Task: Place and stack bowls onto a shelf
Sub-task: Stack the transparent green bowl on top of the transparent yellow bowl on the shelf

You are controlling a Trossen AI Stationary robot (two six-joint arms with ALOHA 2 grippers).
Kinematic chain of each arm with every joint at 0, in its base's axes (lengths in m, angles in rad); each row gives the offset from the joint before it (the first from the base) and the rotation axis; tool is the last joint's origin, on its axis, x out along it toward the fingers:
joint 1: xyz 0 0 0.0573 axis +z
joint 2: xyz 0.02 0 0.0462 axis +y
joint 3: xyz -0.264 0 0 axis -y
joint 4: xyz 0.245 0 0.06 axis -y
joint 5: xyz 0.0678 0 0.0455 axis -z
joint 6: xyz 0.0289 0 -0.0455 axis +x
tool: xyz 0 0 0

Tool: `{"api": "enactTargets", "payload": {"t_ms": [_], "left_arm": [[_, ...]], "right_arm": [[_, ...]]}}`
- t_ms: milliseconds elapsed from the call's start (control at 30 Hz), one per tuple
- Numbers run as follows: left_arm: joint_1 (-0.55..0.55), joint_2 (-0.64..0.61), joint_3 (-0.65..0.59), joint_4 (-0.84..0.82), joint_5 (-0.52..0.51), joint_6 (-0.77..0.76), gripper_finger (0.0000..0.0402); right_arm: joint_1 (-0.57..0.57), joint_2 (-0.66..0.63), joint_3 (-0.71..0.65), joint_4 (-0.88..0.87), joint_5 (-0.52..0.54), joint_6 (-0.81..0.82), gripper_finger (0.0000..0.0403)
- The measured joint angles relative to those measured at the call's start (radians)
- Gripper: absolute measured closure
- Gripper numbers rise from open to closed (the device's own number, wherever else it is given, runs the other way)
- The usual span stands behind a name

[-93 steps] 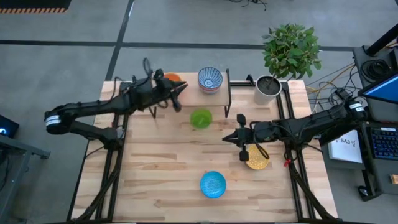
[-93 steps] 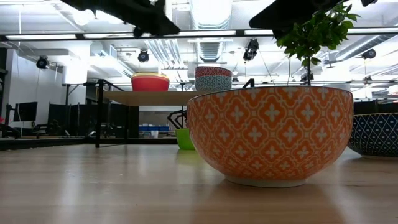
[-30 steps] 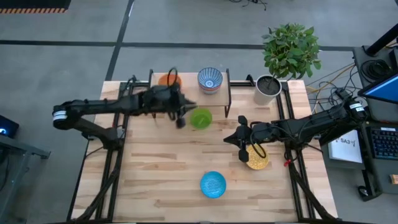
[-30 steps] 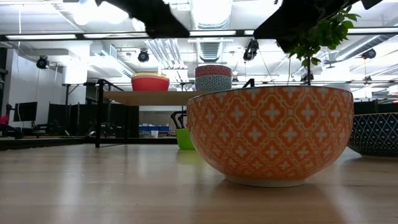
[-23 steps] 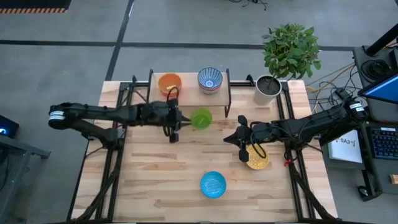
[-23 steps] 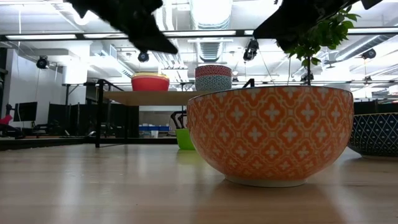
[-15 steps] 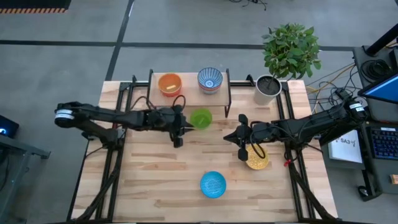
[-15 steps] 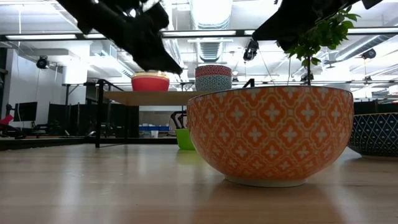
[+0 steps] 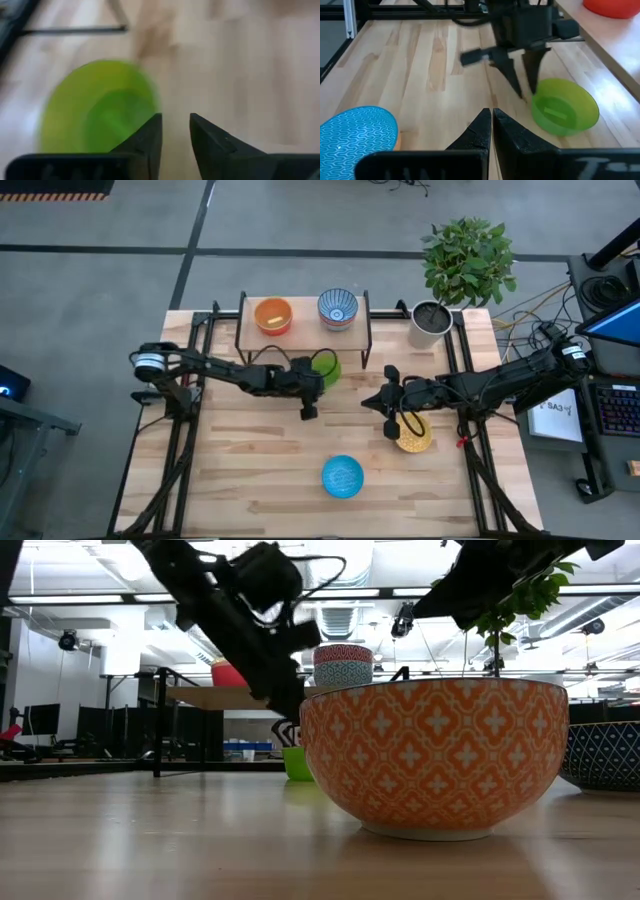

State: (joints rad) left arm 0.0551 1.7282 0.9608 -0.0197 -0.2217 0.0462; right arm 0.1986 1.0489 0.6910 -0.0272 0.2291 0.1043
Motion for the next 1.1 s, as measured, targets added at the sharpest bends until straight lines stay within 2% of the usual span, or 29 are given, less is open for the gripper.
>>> {"api": "enactTargets", "payload": {"t_ms": [67,133,267,433,600,800,967,1100], "left_arm": [[0.001,0.031,0.024,-0.044,-0.077,0.017,0.03],[0.002,0.057,0.034,-0.061,-0.109,0.038,0.0281],[0.0,0.085,0.035,-0.052,-0.111,0.059,0.0255],[0.005,0.102,0.035,-0.052,-0.112,0.047,0.0252],[0.003,0.115,0.035,-0.056,-0.11,0.035,0.0278],[0.005,0.126,0.035,-0.059,-0.067,0.018,0.0332],[0.003,0.119,0.036,-0.059,0.012,0.017,0.0391],[-0.005,0.091,0.036,-0.098,0.123,0.014,0.0395]], "right_arm": [[0.0,0.0,0.0,-0.001,0.0,0.0,0.0394],[0.0,0.0,0.0,-0.002,0.0,-0.001,0.0394],[0.0,0.0,0.0,-0.005,0.0,-0.004,0.0394],[0.0,0.0,0.0,-0.01,0.0,-0.005,0.0394],[0.0,0.0,0.0,-0.009,0.0,-0.011,0.0394],[0.0,0.0,0.0,-0.01,0.0,-0.011,0.0394],[0.0,0.0,0.0,-0.01,0.0,-0.011,0.0394],[0.0,0.0,0.0,-0.012,0.0,-0.01,0.0394]]}}
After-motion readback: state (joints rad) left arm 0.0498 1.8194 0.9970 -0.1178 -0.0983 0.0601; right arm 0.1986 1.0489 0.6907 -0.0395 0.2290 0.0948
